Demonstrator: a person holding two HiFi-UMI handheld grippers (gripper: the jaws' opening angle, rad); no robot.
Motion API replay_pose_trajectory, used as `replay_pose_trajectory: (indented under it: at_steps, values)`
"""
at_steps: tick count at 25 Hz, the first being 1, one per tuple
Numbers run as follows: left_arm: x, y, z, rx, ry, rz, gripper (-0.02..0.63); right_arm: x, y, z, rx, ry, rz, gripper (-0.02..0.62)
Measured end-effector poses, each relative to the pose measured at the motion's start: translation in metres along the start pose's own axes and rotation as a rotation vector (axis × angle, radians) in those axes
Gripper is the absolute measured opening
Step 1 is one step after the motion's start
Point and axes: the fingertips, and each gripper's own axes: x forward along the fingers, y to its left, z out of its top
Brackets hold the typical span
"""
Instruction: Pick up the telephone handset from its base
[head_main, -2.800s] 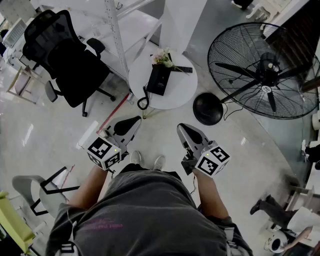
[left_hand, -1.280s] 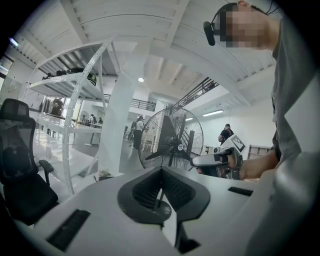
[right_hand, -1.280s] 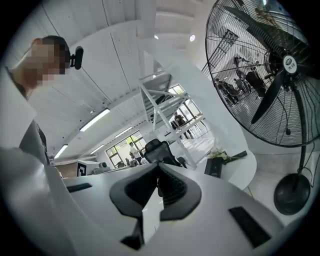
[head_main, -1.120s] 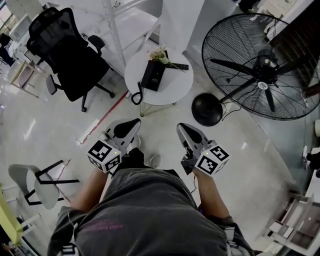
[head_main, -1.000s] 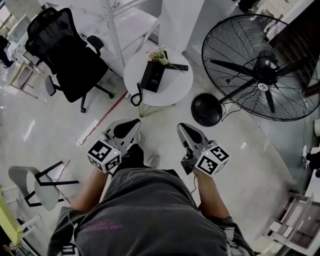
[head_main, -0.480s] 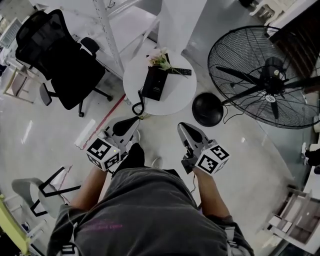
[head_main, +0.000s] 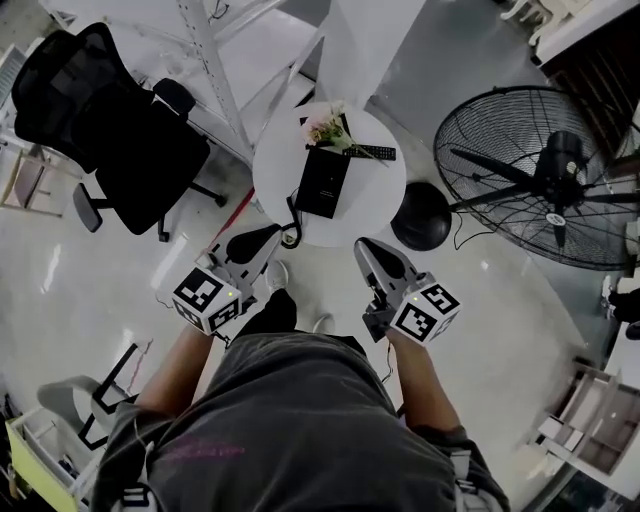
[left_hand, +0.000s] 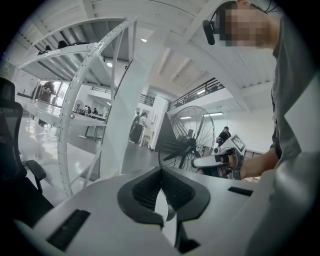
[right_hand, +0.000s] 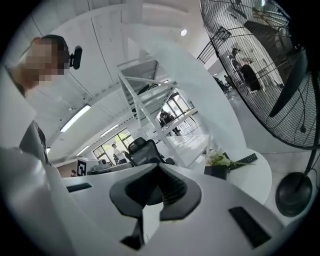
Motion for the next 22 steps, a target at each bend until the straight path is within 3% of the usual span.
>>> replay_pose_trajectory:
  at_steps: [11, 22]
  values:
    - [0.001, 0.067, 0.011, -0.004, 0.005, -0.051, 0.014, 0.063, 0.002, 0.016, -0.008, -0.028, -0.048, 0.02]
    - [0.01, 0.096, 0.007, -0.002, 0.033, -0.072, 0.014, 0.078, -0.012, 0.023, 0.006, -0.063, -0.097, 0.02]
